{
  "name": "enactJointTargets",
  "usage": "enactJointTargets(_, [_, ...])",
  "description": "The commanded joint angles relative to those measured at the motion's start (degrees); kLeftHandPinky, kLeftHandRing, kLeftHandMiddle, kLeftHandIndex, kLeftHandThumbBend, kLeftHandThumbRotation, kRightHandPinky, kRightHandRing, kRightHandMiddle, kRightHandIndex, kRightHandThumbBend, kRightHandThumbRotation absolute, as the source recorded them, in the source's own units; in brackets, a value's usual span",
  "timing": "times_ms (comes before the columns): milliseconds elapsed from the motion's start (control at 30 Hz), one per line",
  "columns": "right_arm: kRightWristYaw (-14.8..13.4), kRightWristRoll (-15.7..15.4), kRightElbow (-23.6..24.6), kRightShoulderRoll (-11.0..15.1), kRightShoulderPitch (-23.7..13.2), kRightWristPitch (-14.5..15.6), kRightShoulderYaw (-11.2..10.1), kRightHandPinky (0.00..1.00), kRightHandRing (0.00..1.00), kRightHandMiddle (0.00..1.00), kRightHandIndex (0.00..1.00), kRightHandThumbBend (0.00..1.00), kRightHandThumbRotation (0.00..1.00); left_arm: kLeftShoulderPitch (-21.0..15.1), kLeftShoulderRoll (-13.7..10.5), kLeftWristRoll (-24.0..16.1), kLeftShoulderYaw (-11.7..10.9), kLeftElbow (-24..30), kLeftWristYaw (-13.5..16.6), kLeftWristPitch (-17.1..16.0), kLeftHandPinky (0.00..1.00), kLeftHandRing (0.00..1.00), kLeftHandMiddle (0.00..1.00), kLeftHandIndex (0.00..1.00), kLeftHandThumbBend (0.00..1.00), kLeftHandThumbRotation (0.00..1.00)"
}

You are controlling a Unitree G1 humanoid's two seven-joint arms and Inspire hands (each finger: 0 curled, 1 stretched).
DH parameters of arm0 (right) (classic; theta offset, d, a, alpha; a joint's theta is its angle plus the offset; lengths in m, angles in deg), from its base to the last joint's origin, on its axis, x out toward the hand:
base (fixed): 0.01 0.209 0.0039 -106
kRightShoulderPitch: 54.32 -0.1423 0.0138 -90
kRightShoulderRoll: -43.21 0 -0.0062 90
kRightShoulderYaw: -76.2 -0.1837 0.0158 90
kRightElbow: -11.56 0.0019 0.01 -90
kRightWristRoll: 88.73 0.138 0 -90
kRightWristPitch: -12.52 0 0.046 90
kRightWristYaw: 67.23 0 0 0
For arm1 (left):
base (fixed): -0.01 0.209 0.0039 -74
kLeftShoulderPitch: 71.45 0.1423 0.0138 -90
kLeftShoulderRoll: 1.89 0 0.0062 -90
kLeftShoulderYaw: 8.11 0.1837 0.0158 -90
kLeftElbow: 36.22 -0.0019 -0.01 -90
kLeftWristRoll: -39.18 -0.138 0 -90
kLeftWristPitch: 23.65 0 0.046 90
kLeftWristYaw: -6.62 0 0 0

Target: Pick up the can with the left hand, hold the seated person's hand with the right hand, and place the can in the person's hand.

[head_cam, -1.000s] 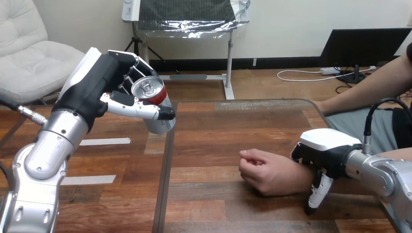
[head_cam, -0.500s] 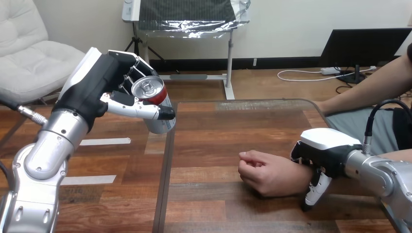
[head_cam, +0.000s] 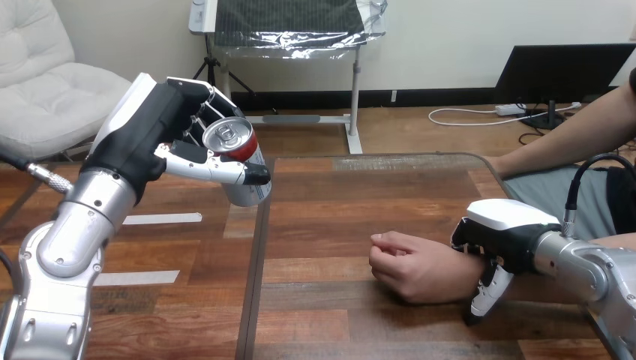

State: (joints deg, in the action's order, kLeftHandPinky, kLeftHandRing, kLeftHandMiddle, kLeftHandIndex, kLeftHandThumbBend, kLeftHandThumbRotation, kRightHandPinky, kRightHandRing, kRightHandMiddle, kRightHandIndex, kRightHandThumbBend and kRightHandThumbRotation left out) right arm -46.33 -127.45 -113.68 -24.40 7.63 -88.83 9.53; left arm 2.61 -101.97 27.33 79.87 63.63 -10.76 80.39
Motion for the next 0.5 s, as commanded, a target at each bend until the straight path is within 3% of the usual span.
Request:
enactJointTargets(0, [1.67,-0.2,-3.21,-2.52,2.18,0.79,2.35,0.24,0.31,0.4,0.44,0.89,0.0,-4.62,-1.22,0.38,-1.77,2.02,0.96,-1.68,0.26,0.32,0.37,0.39,0.81,0.0])
enactJointTargets(467, [1.98,-1.3,-6.31,-2.28,-0.05,2.22,3.23,0.26,0.34,0.44,0.46,0.89,0.04,-4.69,-1.06,0.33,-1.74,1.89,1.08,-1.34,0.27,0.33,0.37,0.39,0.81,0.0])
